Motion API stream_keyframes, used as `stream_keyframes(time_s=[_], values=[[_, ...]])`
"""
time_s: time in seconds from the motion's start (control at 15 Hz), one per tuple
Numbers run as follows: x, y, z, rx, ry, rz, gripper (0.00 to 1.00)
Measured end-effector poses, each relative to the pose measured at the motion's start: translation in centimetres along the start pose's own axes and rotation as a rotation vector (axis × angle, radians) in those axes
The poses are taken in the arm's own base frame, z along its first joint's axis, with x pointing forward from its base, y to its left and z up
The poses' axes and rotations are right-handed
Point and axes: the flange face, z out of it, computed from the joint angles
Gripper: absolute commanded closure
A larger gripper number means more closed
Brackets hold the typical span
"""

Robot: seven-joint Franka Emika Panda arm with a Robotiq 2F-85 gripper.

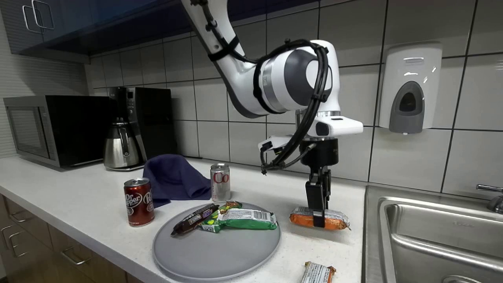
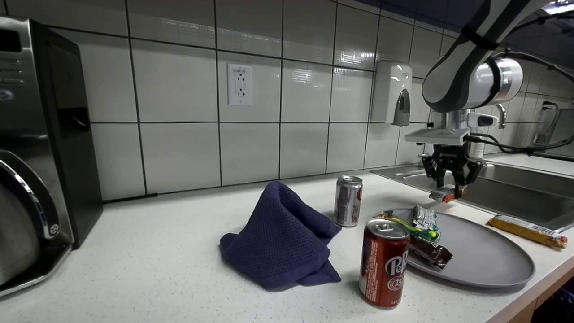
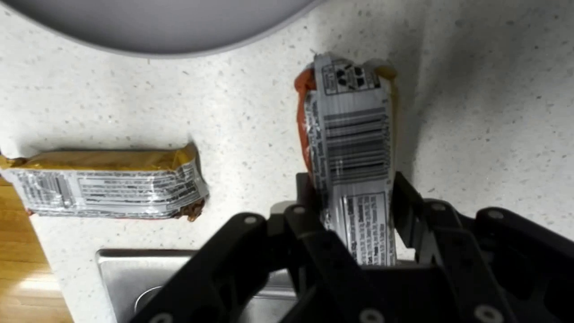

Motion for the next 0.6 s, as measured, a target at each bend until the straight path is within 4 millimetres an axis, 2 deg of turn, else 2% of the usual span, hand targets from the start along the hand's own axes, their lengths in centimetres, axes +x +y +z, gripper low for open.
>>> stream_keyframes(time_s=[0.27, 0.6], values=[[-1.0, 1.7, -1.7, 0.018, -0.016, -0.07, 0.81], [-3.3, 3.4, -2.4, 0.02, -0.037, -0.153, 0.81]])
